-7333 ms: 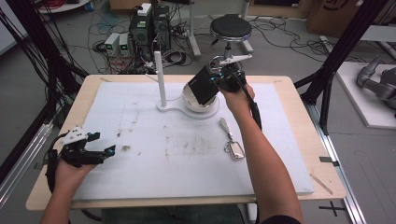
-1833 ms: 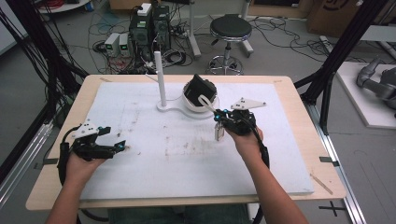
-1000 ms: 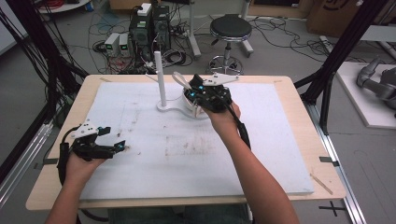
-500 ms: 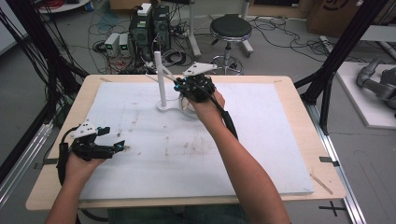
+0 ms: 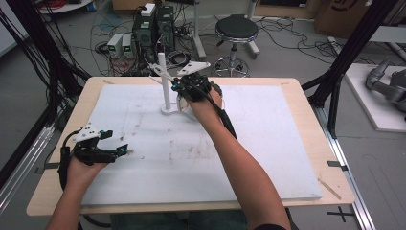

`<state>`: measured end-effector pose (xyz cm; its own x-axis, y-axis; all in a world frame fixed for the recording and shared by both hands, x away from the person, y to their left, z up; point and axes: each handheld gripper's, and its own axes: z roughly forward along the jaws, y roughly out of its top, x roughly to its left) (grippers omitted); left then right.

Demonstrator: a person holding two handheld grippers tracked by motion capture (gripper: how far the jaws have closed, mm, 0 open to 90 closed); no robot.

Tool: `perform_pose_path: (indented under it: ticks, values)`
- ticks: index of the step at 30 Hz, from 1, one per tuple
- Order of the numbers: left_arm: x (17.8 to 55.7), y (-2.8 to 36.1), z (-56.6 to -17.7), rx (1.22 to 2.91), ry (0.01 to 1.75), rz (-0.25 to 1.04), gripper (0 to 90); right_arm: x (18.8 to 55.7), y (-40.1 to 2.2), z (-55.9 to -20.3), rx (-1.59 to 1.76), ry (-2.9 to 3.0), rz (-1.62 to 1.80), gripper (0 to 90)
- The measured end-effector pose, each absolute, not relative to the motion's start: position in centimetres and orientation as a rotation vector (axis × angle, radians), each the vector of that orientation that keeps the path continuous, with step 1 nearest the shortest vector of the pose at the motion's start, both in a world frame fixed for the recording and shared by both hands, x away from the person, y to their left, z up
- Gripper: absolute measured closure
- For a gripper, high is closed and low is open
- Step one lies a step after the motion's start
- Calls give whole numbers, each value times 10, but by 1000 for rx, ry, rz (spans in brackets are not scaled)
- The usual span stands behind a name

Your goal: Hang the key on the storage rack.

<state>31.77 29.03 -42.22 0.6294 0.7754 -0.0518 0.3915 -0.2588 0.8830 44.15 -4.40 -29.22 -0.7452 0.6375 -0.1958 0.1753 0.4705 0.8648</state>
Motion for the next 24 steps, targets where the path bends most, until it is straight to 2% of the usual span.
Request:
perform_pose_path:
  ticks: [24]
  values:
    - [317, 292, -423, 1872, 935, 490, 136, 458, -27, -304, 682, 2252, 1149, 828]
